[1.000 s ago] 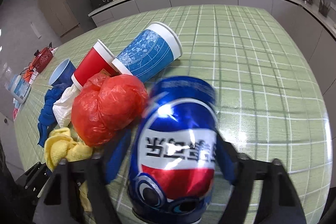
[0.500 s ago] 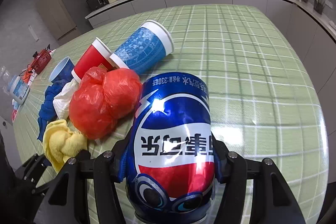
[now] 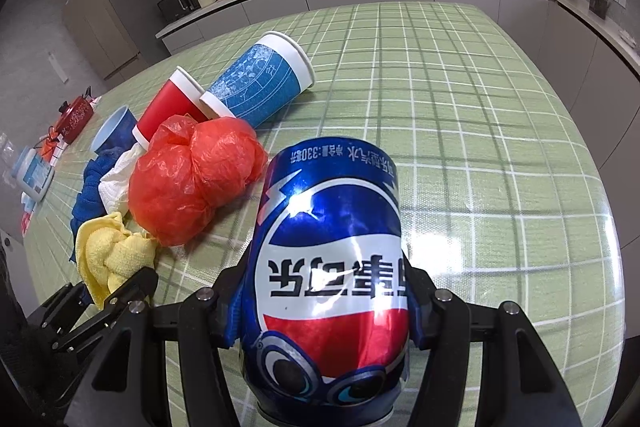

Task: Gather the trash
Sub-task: 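Lift the yellow cloth with left tool while right tool lifts Pepsi can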

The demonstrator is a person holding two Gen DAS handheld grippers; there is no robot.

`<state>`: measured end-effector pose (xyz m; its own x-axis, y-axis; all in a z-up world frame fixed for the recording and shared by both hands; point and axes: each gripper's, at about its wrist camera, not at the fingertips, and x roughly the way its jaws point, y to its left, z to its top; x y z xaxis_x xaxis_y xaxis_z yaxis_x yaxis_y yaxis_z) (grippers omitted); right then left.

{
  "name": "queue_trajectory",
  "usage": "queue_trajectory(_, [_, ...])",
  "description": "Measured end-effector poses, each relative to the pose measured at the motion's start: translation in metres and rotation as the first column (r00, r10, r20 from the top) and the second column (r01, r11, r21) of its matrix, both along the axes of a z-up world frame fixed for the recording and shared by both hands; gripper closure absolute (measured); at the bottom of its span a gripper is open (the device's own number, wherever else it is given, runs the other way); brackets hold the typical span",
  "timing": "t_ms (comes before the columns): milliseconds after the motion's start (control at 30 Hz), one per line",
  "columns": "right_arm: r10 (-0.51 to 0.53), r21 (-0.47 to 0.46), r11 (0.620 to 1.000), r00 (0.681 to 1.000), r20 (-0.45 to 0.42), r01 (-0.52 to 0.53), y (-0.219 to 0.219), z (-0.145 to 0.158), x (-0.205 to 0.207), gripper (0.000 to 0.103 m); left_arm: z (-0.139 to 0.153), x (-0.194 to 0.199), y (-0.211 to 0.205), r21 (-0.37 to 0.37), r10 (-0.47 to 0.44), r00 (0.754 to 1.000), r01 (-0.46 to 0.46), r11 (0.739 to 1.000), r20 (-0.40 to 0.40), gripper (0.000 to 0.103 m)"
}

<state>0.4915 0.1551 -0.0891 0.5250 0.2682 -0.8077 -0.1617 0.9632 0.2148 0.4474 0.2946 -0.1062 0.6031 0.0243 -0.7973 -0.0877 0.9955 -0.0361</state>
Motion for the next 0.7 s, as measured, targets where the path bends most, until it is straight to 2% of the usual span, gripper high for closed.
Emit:
queue_trajectory(167, [-0.005,0.017,1.0,1.0,0.019,0.004,-0.001,0.008,-0.009,0.041,0.005,-0.009,0.003,-0.006,-0.008,1.0,0.008,1.0,0.018,0.07])
queue_trajectory(400, [-0.043,0.035,0.999,0.998,0.051,0.041,-0.01,0.028,-0.033,0.041,0.026,-0.028,-0.006,-0.005,-0.067,0.995,0.068,0.998,0.069,0.07])
queue_trajectory(700, [-0.159,0.022,0.987,0.983,0.089,0.158,-0.033,0.045,-0.095,0.04,0.046,-0.051,-0.026,-0.018,-0.201,0.972,0.205,0.979,0.119,0.07])
